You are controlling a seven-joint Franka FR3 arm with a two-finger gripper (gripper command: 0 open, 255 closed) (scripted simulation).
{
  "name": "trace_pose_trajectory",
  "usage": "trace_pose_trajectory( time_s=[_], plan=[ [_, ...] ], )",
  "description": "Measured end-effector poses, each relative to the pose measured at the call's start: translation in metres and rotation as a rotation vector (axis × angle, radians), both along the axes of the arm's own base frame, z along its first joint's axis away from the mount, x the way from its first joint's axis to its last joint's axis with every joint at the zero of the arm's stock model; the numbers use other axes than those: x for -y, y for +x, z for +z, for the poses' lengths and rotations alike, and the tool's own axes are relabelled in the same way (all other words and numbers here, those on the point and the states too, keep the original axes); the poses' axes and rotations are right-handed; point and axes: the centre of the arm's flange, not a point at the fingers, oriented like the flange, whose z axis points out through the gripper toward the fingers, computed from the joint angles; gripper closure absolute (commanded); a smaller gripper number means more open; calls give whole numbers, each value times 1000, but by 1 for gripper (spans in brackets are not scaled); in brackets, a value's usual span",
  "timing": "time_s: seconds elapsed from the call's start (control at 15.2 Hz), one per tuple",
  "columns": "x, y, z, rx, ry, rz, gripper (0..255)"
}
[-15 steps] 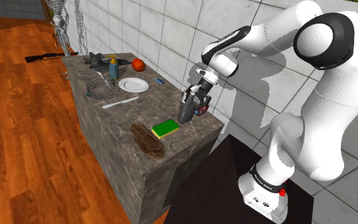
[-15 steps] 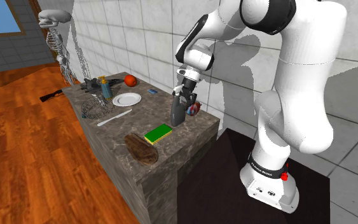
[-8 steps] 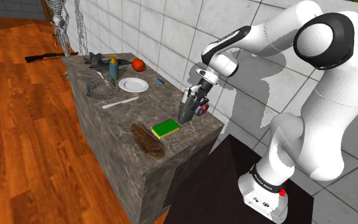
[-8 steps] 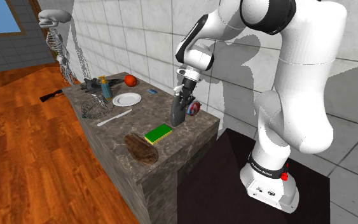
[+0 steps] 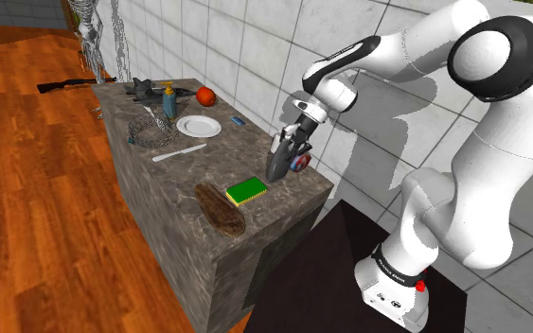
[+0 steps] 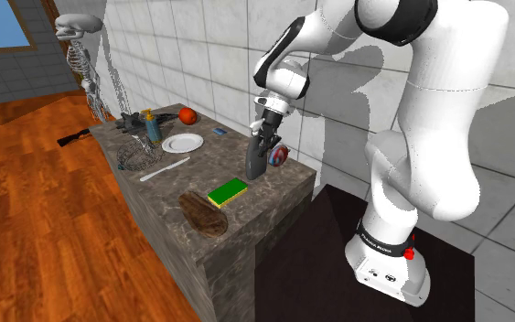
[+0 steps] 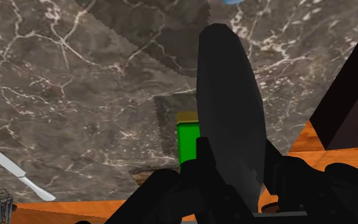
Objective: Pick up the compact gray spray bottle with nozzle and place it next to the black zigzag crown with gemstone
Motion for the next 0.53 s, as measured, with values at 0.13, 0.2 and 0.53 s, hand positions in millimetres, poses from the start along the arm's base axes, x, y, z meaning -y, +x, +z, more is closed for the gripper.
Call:
trace_pose_trajectory(
  time_s=[0.13, 0.2, 0.53],
  plan=[
    [1, 0, 10, 0, 0, 0, 255],
    [-1, 0, 16, 1, 1, 0, 255],
    [0, 1, 42, -1, 1, 0, 255]
  ],
)
